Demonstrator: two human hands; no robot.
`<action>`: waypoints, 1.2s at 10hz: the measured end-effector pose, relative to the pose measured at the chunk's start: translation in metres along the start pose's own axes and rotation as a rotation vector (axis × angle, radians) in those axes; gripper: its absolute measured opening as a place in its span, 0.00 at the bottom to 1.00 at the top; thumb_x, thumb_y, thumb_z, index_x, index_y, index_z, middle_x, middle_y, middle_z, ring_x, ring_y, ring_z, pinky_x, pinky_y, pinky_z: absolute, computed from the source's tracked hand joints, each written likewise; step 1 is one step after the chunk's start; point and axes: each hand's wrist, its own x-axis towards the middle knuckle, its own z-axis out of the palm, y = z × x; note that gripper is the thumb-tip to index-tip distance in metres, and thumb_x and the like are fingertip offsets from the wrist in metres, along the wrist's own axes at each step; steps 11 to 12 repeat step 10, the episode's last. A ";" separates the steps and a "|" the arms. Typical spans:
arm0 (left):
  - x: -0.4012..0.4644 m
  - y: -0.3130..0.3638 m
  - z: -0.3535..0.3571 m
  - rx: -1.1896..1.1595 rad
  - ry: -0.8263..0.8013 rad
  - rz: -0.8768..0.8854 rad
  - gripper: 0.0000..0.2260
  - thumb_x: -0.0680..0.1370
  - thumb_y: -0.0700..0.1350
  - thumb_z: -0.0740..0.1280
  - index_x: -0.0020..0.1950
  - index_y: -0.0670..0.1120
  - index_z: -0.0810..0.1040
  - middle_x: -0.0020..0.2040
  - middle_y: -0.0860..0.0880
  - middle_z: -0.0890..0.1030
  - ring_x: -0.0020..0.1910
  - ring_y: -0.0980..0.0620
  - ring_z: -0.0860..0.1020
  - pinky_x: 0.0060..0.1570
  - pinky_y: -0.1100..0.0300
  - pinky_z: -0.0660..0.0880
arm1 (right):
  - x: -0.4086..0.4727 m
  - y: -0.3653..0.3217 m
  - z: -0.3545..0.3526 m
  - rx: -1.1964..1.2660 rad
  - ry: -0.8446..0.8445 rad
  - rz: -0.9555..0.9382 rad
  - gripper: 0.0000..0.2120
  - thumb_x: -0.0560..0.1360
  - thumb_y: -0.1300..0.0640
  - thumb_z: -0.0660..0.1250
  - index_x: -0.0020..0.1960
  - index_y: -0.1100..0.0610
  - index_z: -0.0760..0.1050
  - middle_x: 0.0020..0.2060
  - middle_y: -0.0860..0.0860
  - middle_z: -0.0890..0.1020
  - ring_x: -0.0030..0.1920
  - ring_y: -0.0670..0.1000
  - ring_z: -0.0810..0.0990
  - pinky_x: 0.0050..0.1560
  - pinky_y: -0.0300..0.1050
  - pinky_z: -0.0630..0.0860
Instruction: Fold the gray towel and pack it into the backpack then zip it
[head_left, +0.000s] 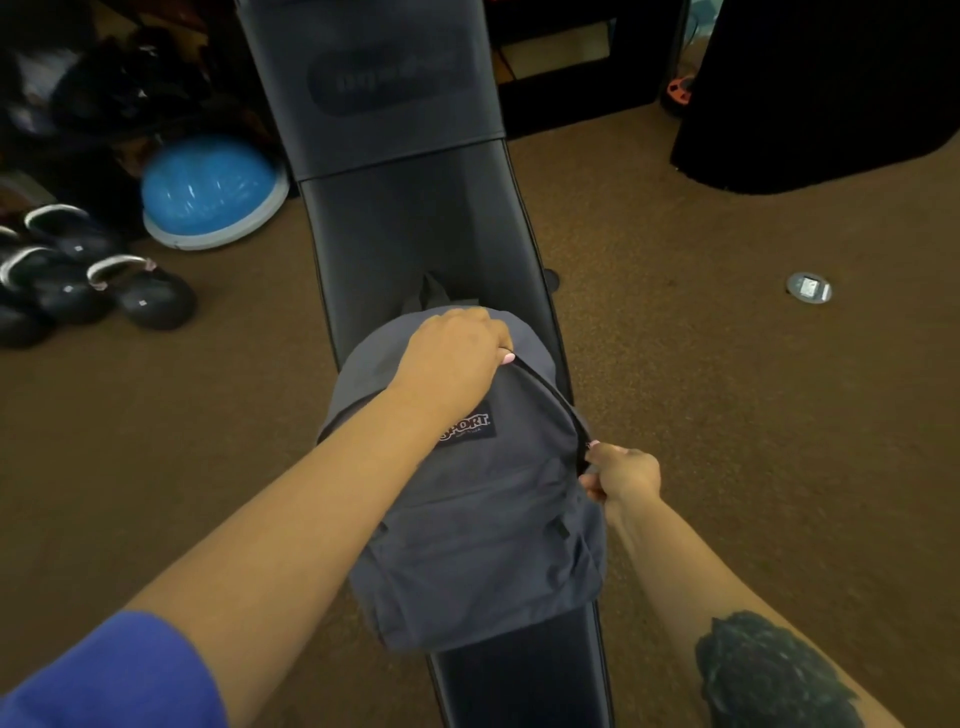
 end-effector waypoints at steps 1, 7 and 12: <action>-0.001 0.001 0.001 -0.002 0.010 0.004 0.12 0.81 0.50 0.59 0.58 0.48 0.79 0.57 0.47 0.79 0.57 0.46 0.76 0.53 0.54 0.70 | 0.006 0.003 0.003 0.006 0.074 0.013 0.03 0.77 0.61 0.63 0.48 0.60 0.75 0.29 0.56 0.76 0.26 0.50 0.74 0.26 0.42 0.70; -0.006 0.002 0.002 -0.008 0.021 0.000 0.13 0.81 0.50 0.59 0.60 0.48 0.79 0.57 0.46 0.78 0.57 0.46 0.76 0.54 0.54 0.72 | 0.044 0.033 0.010 -0.224 0.166 -0.039 0.16 0.73 0.53 0.68 0.54 0.64 0.77 0.46 0.60 0.83 0.49 0.61 0.82 0.52 0.55 0.79; -0.015 -0.003 -0.005 0.029 -0.060 0.004 0.16 0.80 0.52 0.60 0.66 0.51 0.74 0.64 0.50 0.76 0.63 0.47 0.73 0.61 0.51 0.71 | -0.009 -0.004 -0.005 -0.499 0.065 -0.317 0.19 0.78 0.52 0.62 0.63 0.64 0.67 0.61 0.60 0.74 0.57 0.61 0.75 0.51 0.50 0.72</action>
